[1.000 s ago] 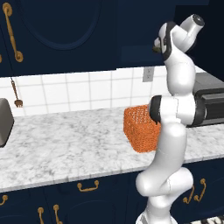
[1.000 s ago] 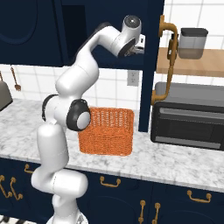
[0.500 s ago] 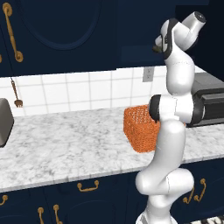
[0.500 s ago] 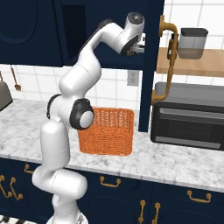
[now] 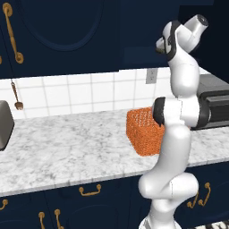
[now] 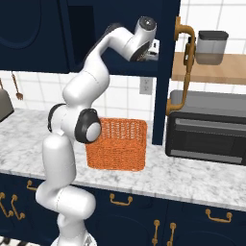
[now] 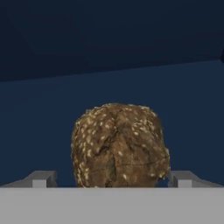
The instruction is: Open the cabinet, pick up the bread from the cabinet and place it in the basket. Then move the basket to the dining counter.
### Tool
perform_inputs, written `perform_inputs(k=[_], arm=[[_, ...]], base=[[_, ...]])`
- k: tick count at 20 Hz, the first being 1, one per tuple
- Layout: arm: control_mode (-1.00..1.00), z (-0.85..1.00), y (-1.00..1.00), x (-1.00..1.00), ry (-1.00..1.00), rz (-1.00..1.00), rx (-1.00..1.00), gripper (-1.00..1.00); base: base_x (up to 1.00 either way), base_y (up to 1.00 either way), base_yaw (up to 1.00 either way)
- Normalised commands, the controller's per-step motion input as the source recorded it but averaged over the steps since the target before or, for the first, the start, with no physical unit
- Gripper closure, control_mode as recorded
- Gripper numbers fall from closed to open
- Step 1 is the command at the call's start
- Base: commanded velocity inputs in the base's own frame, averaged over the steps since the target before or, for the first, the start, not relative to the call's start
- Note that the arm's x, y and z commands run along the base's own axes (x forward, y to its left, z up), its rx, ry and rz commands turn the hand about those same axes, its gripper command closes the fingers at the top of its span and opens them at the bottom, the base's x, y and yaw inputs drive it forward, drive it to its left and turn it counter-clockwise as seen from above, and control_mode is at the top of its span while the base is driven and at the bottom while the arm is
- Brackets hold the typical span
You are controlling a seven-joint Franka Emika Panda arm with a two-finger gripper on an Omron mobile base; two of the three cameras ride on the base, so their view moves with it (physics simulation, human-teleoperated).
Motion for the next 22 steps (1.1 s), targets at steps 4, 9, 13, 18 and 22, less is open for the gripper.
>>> perform_inputs(k=[4, 9, 13, 18, 22], arm=[[-1.0, -0.25, 0.22, 0.01, -0.09, 0.0, 0.0, -1.0], [-1.0, -0.17, 0.09, 0.01, -0.08, -0.03, 0.0, -1.0], [-1.0, -0.1, 0.07, 0.0, -0.03, -0.1, 0.0, -1.0], [-1.0, -0.04, 0.16, 0.0, 0.0, -0.11, 0.0, -1.0], [-1.0, -0.02, 0.18, 0.03, 0.0, -0.12, 0.0, -1.0]], base=[[0.0, 0.0, 0.0], [0.0, 0.0, 0.0], [0.0, 0.0, 0.0], [0.0, 0.0, 0.0], [0.0, 0.0, 0.0]])
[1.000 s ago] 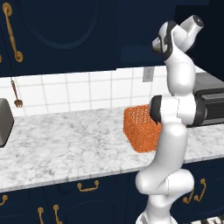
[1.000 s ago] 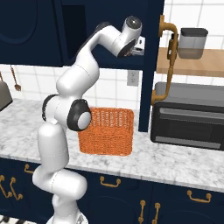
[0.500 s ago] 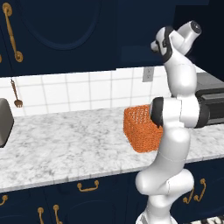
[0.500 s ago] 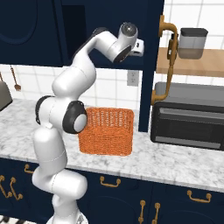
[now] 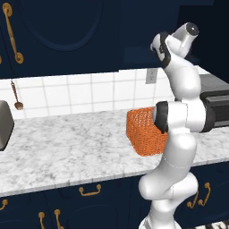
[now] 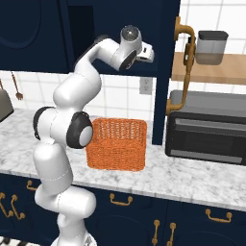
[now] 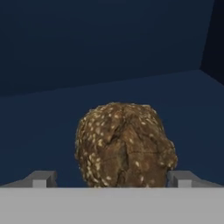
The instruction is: Open the cabinet, pick up the bread from the cabinet and place it in the basket. Then move the basket to the dining counter.
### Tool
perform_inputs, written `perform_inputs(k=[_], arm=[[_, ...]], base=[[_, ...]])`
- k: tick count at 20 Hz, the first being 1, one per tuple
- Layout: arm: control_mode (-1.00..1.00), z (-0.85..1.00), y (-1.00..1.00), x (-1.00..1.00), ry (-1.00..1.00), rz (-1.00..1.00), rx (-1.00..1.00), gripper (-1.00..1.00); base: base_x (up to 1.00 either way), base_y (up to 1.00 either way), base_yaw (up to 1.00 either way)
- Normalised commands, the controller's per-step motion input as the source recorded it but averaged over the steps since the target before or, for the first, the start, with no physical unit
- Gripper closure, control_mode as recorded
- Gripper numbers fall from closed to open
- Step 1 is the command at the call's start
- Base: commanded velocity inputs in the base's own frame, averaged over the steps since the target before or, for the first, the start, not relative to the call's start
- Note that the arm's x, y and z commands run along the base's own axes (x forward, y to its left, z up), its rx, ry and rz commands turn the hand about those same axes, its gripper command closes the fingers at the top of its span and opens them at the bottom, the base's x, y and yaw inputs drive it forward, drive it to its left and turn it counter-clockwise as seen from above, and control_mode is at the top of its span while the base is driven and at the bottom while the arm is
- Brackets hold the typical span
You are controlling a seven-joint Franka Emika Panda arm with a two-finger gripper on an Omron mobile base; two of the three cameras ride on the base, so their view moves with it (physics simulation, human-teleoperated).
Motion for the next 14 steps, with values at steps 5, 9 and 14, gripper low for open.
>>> perform_inputs(k=[5, 9, 14], arm=[[-1.0, -0.08, 0.01, 0.09, 0.0, -0.14, 0.0, -1.0], [-1.0, -0.04, 0.0, 0.18, 0.0, -0.15, 0.0, -1.0], [-1.0, -0.05, 0.0, 0.26, 0.0, -0.08, 0.0, 1.0]], base=[[0.0, 0.0, 0.0], [0.0, 0.0, 0.0], [0.0, 0.0, 0.0]])
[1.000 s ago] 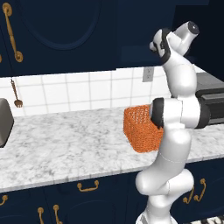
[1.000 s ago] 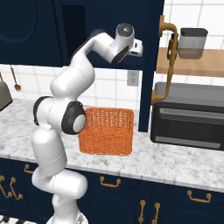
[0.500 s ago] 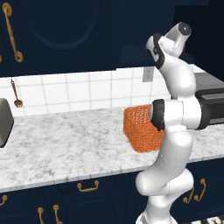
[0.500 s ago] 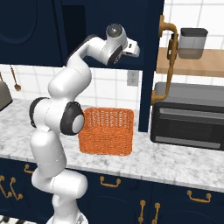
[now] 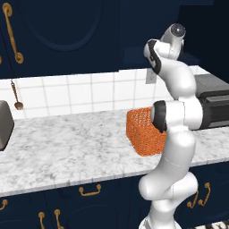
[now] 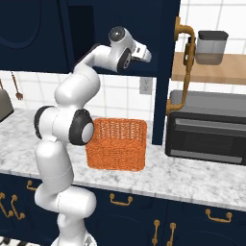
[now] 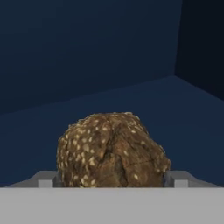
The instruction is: Open the cabinet, pick up the bread from the cabinet and place it in the basket. Then move the basket to the dining counter.
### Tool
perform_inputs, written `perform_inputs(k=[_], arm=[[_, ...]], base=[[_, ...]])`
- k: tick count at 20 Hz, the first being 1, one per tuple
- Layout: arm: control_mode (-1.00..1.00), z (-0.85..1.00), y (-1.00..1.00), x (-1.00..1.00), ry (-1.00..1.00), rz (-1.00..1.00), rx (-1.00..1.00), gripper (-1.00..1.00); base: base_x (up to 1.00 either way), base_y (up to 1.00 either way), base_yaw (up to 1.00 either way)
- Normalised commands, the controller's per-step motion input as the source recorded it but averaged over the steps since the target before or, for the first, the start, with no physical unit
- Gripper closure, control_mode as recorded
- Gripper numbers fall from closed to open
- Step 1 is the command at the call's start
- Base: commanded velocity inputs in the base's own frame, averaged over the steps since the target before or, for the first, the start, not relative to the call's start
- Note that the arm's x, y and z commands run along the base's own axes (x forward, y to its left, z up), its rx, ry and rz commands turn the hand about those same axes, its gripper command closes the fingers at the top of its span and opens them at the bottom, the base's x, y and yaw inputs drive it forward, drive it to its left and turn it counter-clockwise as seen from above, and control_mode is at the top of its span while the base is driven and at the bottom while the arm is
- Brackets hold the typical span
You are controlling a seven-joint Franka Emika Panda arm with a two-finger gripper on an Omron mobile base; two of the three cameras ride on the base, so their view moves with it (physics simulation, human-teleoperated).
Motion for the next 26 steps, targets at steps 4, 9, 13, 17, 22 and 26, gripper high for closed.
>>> perform_inputs(k=[4, 9, 13, 17, 22, 26], arm=[[-1.0, 0.0, 0.0, -0.14, -0.01, 0.0, 0.0, 1.0], [-1.0, 0.0, 0.0, -0.67, -0.14, 0.0, 0.0, 1.0], [-1.0, -0.08, 0.0, -0.83, -0.28, 0.0, 0.0, 1.0], [-1.0, 0.03, 0.0, -1.0, -0.15, 0.0, 0.0, 1.0], [-1.0, 0.17, 0.08, -1.0, 0.0, 0.0, 0.0, 1.0], [-1.0, 0.17, 0.39, -1.0, 0.01, 0.0, 0.0, 1.0]], base=[[0.0, 0.0, 0.0], [0.0, 0.0, 0.0], [0.0, 0.0, 0.0], [0.0, 0.0, 0.0], [0.0, 0.0, 0.0], [0.0, 0.0, 0.0]])
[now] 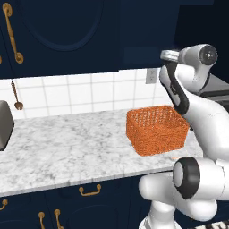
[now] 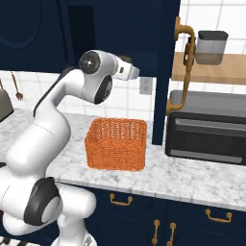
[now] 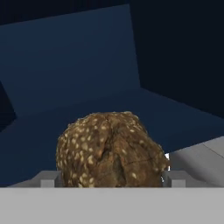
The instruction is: Open the cabinet, pick up the bread from the cabinet and place it in the basket. Then move the basket to the dining counter.
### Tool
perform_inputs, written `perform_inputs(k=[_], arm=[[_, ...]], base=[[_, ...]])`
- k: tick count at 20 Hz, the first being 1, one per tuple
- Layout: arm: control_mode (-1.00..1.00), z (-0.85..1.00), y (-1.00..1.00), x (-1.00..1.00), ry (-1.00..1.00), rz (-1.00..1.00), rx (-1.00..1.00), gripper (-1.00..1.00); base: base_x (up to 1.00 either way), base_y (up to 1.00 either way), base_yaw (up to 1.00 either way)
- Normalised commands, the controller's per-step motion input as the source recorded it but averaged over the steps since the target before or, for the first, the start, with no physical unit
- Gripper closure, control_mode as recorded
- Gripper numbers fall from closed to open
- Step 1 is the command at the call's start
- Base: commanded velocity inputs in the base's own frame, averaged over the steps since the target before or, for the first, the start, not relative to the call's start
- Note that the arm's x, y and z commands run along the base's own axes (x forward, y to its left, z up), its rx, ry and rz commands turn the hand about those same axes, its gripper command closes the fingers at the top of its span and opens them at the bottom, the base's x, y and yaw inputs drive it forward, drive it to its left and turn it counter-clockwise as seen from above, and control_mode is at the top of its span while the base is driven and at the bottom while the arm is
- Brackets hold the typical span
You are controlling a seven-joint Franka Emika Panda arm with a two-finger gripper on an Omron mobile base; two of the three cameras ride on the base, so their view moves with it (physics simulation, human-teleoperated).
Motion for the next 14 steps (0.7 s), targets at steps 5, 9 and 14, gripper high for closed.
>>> perform_inputs(k=[5, 9, 14], arm=[[-1.0, 0.06, 0.36, -1.0, 0.21, 0.0, 0.0, 1.0], [-1.0, 0.0, 0.09, -0.87, 0.45, 0.0, 0.0, 1.0], [-1.0, -0.38, 0.03, -0.4, 0.47, 0.0, 0.0, 1.0]], base=[[0.0, 0.0, 0.0], [0.0, 0.0, 0.0], [0.0, 0.0, 0.0]])
